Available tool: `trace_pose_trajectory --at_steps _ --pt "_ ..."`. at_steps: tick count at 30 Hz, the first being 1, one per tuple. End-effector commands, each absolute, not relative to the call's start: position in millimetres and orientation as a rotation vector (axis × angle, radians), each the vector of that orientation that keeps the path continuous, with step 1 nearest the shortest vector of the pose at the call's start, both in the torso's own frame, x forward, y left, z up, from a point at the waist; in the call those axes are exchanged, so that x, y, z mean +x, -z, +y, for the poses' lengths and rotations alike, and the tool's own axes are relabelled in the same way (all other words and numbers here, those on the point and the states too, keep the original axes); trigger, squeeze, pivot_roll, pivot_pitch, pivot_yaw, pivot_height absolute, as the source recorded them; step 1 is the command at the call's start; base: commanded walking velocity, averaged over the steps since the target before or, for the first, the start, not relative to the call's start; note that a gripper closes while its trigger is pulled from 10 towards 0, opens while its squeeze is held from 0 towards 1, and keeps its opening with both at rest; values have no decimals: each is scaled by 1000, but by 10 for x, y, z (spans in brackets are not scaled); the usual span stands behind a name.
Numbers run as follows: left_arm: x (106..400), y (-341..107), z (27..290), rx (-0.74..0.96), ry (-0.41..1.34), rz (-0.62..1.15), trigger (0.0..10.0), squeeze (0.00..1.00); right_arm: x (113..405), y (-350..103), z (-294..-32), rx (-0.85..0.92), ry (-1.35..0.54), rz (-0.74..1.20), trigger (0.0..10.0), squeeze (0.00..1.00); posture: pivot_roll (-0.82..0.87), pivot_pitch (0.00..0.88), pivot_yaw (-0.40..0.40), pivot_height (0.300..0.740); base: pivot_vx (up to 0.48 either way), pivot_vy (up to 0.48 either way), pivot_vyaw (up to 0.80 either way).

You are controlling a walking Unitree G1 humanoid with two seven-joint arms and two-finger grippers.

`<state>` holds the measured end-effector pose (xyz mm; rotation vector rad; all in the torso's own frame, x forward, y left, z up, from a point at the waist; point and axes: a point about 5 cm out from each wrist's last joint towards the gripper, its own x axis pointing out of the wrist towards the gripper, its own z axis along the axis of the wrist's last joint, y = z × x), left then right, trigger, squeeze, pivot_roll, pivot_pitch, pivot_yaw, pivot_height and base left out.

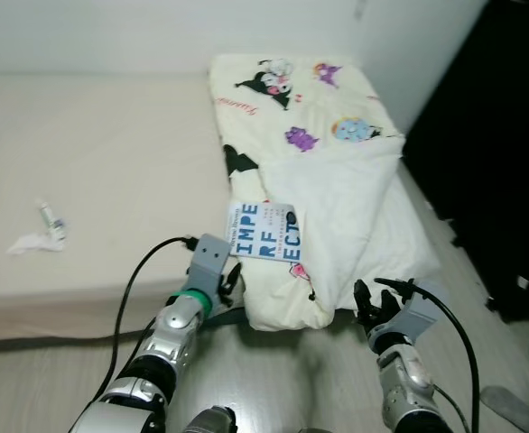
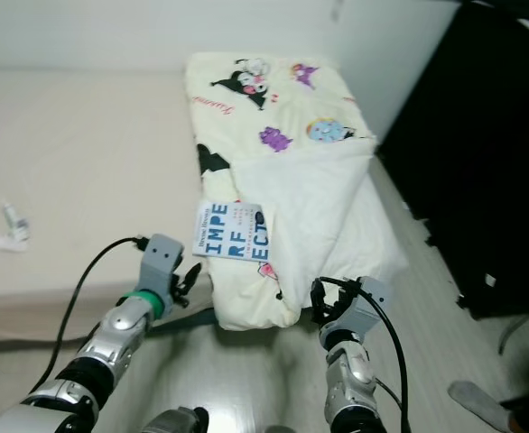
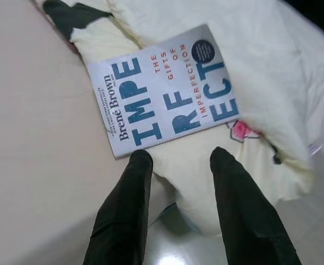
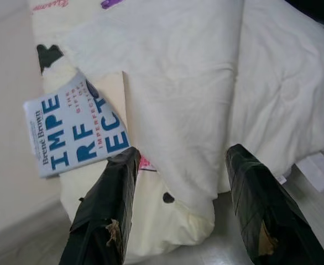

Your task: Clean up the room

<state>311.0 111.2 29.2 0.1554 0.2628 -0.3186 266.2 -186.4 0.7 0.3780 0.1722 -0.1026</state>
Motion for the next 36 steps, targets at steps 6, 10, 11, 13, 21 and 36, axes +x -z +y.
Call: trace_pose_trajectory --at_steps 6,10,11,13,21,36 --pt "2973 -192 1056 129 350 262 10000 0 2530 104 -1866 372 97 208 10000 0 21 22 -6 740 479 0 0" --pt "2930 -151 1104 133 346 272 10000 0 2513 121 -1831 371 74 217 10000 0 26 17 -6 740 397 0 0" --pt "2925 -144 1114 133 345 275 10000 0 2512 123 -1830 374 74 218 10000 0 26 17 -6 740 345 0 0" --pt "2912 -128 1136 135 341 288 10000 0 2512 126 -1828 376 69 223 10000 0 26 17 -6 740 0 0 0" --pt "2888 -105 1172 133 339 304 10000 0 2512 134 -1801 364 38 233 10000 0 28 14 -8 740 0 0 0" --pt "2864 -76 1186 148 356 321 10000 0 2456 185 -1736 371 11 258 10000 0 23 24 -5 740 0 0 0"
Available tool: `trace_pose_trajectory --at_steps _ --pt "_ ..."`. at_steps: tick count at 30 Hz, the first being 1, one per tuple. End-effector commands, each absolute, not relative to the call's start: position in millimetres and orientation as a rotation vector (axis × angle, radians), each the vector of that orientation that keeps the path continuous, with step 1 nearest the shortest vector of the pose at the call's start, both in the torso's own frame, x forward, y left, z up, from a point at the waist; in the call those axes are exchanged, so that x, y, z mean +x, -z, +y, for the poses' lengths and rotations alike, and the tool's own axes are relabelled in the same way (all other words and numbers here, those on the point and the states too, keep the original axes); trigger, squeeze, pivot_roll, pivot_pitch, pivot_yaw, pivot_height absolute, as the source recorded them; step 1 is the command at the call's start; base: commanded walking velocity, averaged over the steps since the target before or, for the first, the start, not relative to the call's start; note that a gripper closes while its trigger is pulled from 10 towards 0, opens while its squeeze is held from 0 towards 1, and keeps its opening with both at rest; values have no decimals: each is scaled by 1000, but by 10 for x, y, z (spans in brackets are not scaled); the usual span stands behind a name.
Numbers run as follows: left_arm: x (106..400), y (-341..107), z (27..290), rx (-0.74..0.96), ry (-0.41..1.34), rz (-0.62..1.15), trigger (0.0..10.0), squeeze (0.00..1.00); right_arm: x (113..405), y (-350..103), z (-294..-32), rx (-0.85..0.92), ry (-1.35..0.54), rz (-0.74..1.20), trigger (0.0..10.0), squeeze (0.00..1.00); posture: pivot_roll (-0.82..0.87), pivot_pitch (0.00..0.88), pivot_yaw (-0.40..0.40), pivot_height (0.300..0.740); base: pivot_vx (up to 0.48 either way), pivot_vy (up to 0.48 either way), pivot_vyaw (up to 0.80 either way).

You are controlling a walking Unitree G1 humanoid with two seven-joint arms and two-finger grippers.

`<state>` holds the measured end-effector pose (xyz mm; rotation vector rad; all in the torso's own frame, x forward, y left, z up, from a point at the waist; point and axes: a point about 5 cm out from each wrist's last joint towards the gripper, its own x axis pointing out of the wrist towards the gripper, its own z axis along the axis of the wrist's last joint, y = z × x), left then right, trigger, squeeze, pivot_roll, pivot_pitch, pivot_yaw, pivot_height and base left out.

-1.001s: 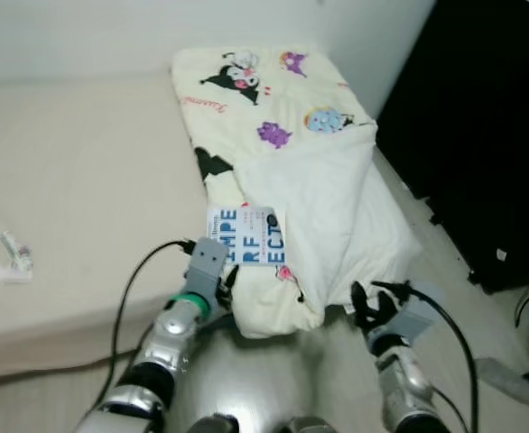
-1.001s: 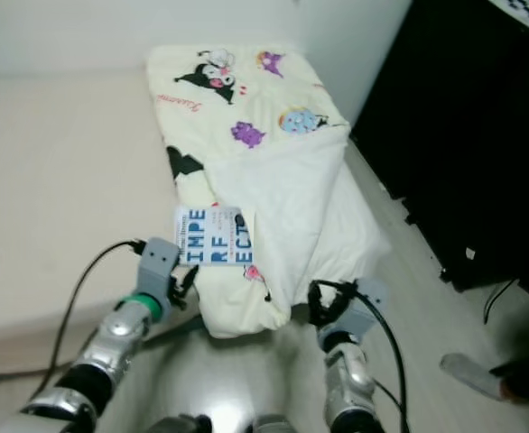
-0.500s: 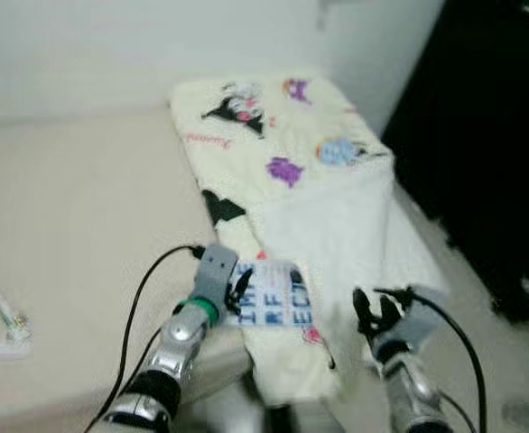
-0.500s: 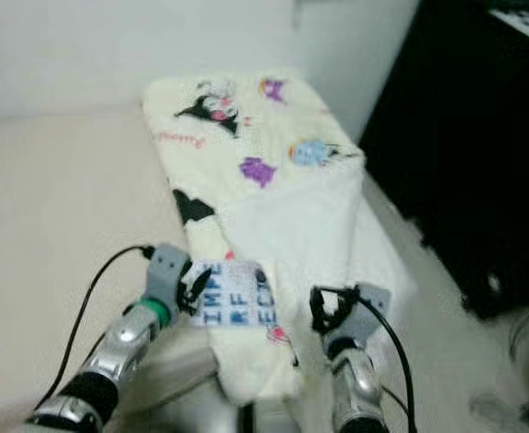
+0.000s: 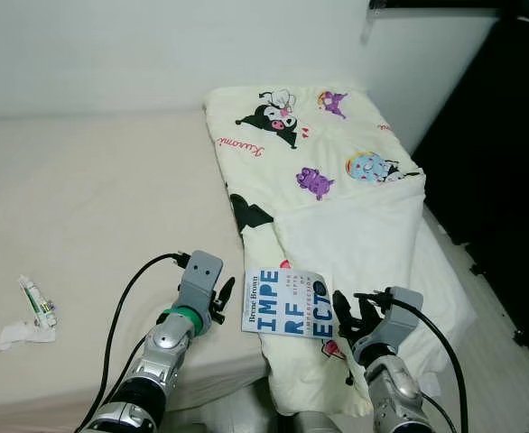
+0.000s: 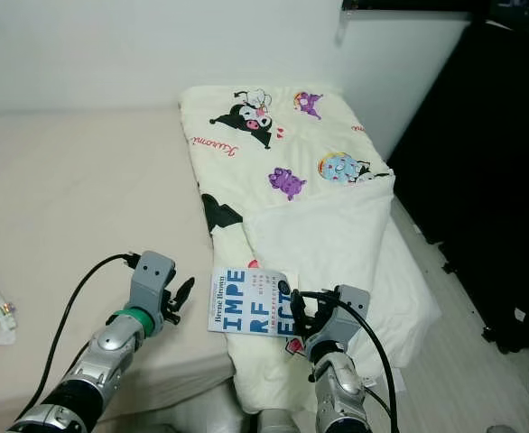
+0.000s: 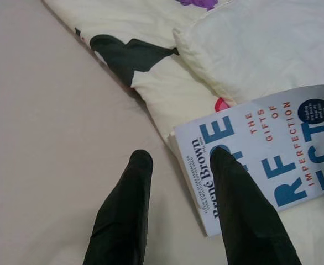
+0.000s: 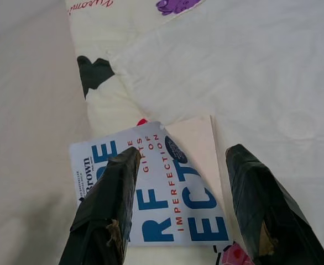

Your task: Clean up the room

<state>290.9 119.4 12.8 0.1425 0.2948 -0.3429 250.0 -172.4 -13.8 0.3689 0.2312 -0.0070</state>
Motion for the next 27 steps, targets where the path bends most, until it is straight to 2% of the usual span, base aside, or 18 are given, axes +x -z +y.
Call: trace_pose_trajectory --at_steps 1,8,14,20,27 --pt "2863 -76 1181 152 362 320 10000 0 2456 185 -1734 369 10 259 10000 0 23 24 -5 740 0 0 0" --pt "2845 -114 1176 209 406 271 10000 0 2506 117 -1712 348 17 219 10000 0 24 27 2 740 0 0 0" --pt "2857 -255 1125 328 491 150 10000 0 2604 -15 -1700 351 15 147 10000 0 24 27 2 710 0 0 0" --pt "2863 -293 1089 388 558 120 10000 0 2642 -53 -1685 356 10 131 10000 0 24 27 2 690 0 0 0" --pt "2828 -277 1100 453 554 86 10000 0 2617 -29 -1680 357 13 144 10000 0 24 27 2 665 0 0 0"
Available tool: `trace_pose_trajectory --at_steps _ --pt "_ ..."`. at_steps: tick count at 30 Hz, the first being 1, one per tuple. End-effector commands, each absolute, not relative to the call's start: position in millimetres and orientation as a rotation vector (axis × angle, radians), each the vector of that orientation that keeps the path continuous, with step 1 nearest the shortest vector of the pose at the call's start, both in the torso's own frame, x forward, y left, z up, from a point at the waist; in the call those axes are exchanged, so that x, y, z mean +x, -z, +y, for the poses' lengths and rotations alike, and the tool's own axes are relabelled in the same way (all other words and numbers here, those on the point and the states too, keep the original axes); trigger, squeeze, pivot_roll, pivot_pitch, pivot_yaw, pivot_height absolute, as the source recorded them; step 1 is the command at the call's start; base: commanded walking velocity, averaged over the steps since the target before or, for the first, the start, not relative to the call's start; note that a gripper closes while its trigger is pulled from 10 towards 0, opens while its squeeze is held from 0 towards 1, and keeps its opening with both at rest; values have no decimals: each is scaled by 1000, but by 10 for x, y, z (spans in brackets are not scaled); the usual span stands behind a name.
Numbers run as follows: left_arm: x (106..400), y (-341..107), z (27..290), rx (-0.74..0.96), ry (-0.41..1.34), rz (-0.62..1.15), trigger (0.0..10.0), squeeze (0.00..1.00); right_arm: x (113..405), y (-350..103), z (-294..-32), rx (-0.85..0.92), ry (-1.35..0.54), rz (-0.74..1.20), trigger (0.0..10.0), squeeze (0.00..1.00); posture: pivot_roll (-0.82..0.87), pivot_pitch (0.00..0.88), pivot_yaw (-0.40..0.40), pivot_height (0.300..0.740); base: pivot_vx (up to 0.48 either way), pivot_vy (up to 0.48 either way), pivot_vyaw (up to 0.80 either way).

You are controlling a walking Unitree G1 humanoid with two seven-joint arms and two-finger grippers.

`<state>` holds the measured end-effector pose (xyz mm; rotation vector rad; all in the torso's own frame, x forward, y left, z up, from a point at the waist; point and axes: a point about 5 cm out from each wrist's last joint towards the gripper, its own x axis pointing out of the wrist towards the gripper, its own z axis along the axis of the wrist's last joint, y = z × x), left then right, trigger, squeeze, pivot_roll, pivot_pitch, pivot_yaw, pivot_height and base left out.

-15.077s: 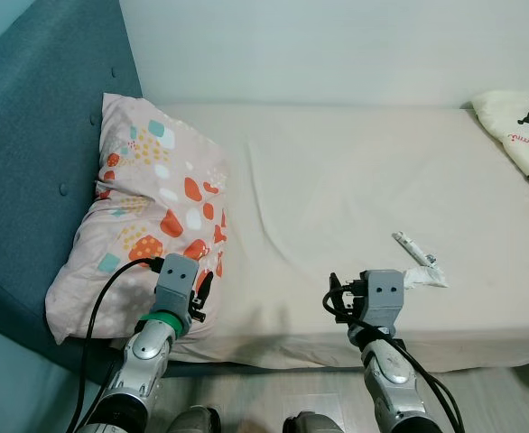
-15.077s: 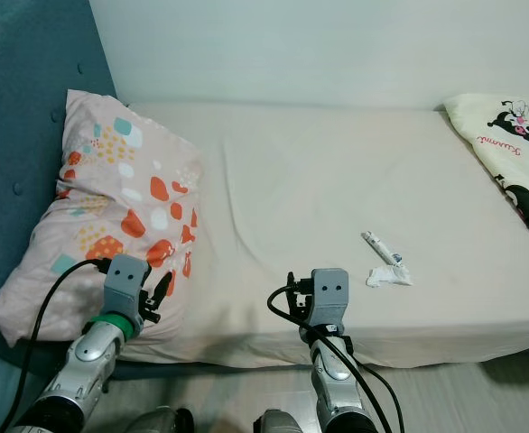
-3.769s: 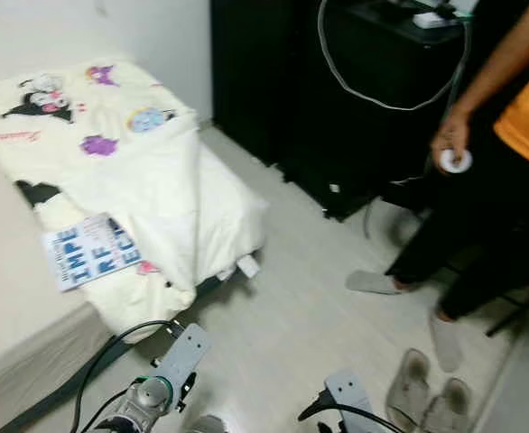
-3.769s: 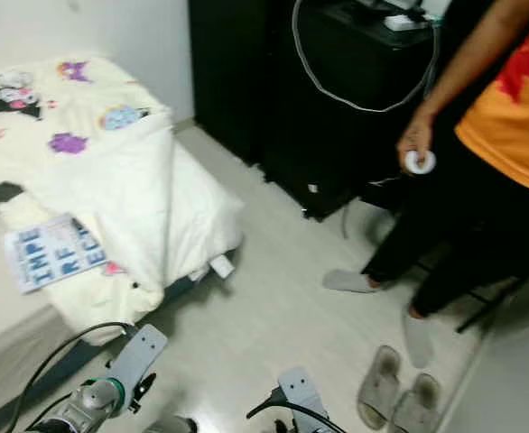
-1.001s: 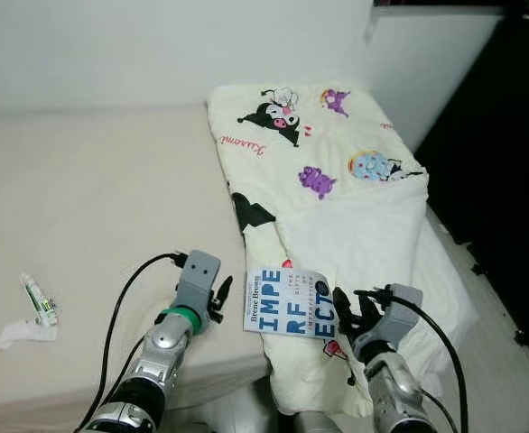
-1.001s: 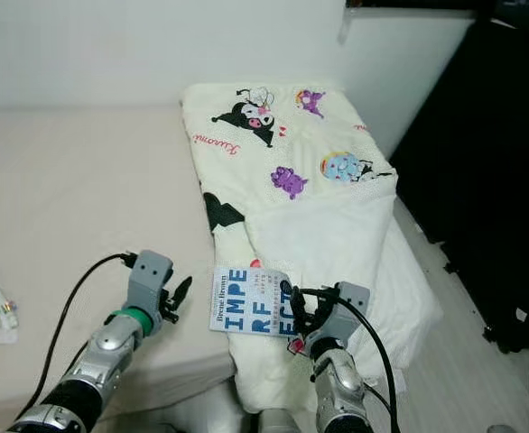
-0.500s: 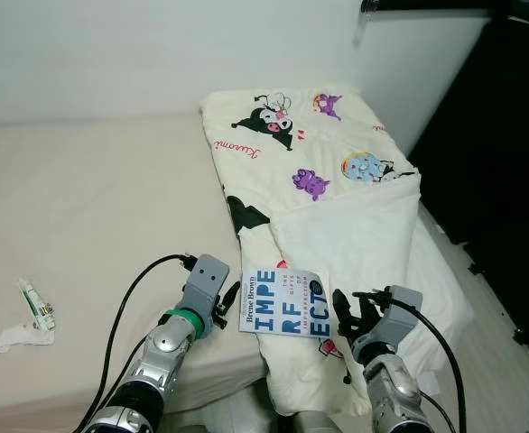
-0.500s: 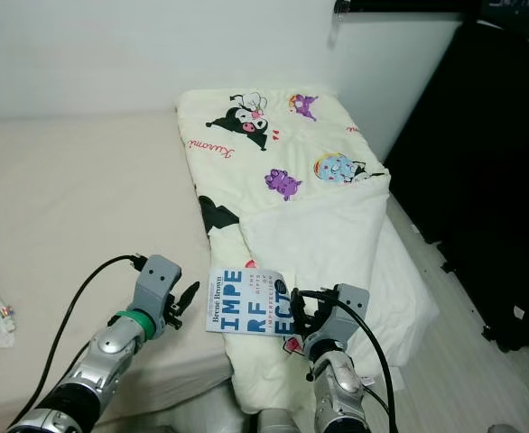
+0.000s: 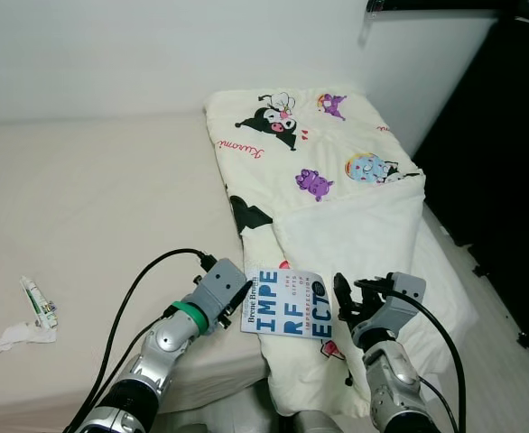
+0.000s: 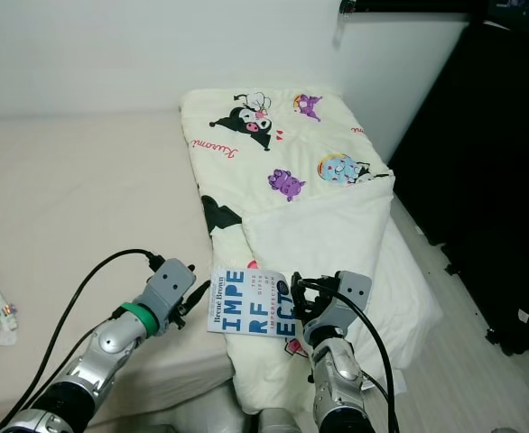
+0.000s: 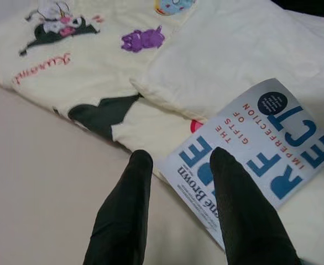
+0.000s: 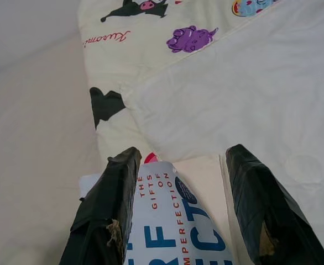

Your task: Clean up the room

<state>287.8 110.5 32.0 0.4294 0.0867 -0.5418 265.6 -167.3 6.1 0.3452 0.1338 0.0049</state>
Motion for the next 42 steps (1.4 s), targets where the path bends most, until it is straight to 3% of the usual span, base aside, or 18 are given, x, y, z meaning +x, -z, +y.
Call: trace_pose_trajectory --at_steps 1,17,21,41,42 --pt "2828 -277 1100 453 554 86 10000 0 2617 -29 -1680 357 13 144 10000 0 24 27 2 665 0 0 0" --pt "2627 -78 1088 986 739 -14 10000 0 2613 -17 -1671 377 27 151 10000 0 30 33 13 615 0 0 0" --pt "2644 -84 964 998 743 -44 10000 0 2622 -17 -1659 405 28 154 10000 0 33 39 17 615 0 0 0" --pt "2676 -89 833 1107 693 -153 10000 0 2590 5 -1597 444 -12 164 10000 0 14 39 27 615 0 0 0" --pt "2661 -68 826 1125 699 -156 10000 796 2581 10 -1586 456 -19 166 10000 0 11 45 25 615 0 0 0"
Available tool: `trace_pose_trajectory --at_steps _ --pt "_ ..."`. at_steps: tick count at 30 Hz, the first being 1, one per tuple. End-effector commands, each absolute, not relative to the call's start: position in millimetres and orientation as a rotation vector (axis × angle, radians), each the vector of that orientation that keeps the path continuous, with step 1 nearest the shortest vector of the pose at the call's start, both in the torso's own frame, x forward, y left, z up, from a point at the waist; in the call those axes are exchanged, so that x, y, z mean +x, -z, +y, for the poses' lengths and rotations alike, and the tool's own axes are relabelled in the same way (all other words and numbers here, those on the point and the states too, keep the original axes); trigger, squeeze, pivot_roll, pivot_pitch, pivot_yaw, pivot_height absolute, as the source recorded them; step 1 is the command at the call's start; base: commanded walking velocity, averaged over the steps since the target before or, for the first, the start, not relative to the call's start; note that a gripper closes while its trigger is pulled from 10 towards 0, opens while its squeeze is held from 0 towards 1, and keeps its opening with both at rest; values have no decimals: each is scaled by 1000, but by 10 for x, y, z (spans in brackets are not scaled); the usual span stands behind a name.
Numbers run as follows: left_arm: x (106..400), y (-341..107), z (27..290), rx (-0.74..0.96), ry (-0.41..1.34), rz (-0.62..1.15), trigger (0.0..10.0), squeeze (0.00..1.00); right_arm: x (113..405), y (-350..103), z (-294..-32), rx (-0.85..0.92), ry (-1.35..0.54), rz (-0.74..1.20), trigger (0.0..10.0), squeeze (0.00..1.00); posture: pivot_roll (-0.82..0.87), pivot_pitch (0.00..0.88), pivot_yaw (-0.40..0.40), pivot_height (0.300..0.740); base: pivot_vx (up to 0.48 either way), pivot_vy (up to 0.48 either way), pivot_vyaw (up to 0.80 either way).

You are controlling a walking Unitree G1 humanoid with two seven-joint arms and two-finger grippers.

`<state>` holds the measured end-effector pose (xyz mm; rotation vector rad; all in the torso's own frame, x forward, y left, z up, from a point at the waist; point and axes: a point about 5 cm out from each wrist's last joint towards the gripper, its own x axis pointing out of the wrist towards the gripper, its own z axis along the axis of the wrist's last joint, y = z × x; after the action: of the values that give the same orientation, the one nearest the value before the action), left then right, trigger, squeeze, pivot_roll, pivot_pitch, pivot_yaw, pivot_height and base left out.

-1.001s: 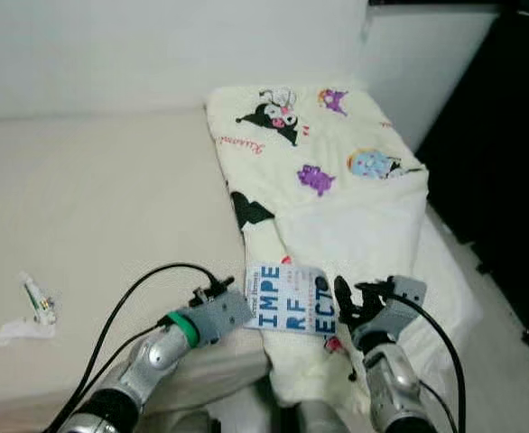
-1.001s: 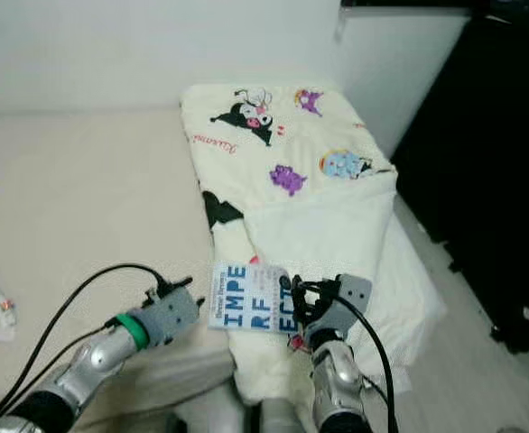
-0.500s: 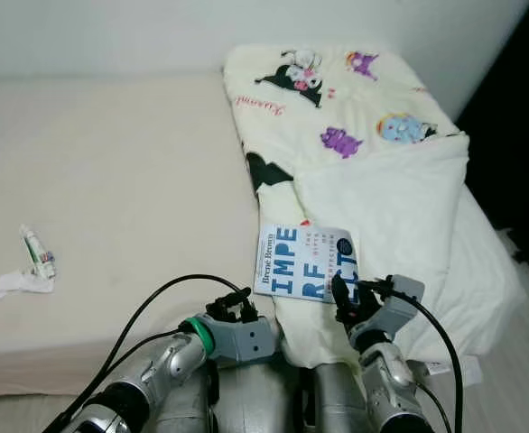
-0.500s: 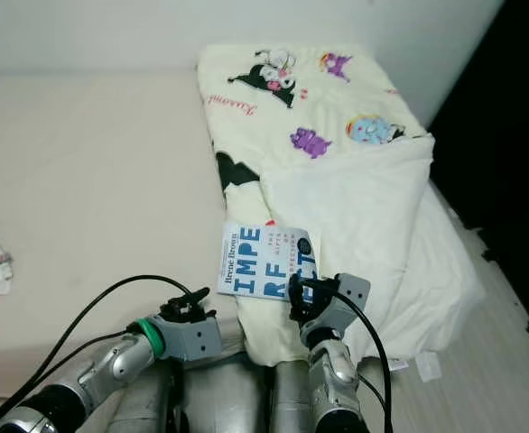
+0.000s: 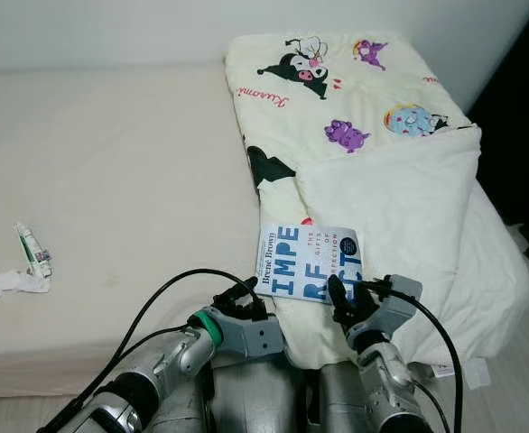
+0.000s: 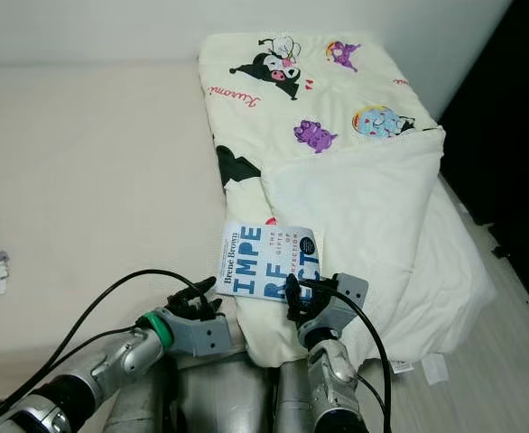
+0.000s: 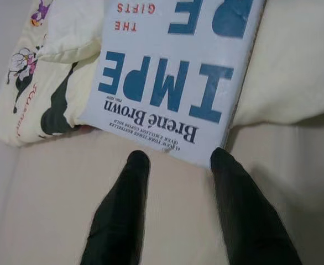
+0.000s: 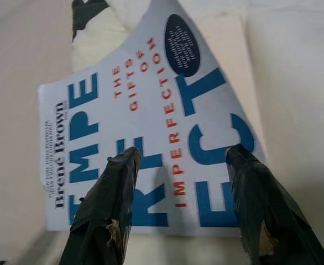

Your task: Clean up the room

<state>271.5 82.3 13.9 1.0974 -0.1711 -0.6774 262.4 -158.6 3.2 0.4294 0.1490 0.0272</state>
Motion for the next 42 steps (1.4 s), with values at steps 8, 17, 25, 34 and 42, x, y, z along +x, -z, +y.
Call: trace_pose_trajectory --at_steps 8,17,25,34,42 --pt "2621 -24 721 1194 680 -226 10000 1000 2470 136 -1620 603 35 231 10000 0 -5 93 11 615 0 0 0" --pt "2689 -34 598 1295 640 -263 10000 1000 2467 120 -1716 664 128 222 10000 0 -70 165 10 615 0 0 0" --pt "2767 -52 562 1368 575 -255 8863 0 2419 -100 -1789 667 110 132 10000 0 -135 206 -4 615 0 0 0" --pt "2884 -162 565 1377 461 -286 8863 0 2366 -122 -1874 669 135 131 10000 0 -183 225 -5 615 0 0 0" --pt "3004 -315 503 1361 366 -337 2588 0 2324 -217 -1833 698 125 132 10000 0 -215 243 2 615 0 0 0"
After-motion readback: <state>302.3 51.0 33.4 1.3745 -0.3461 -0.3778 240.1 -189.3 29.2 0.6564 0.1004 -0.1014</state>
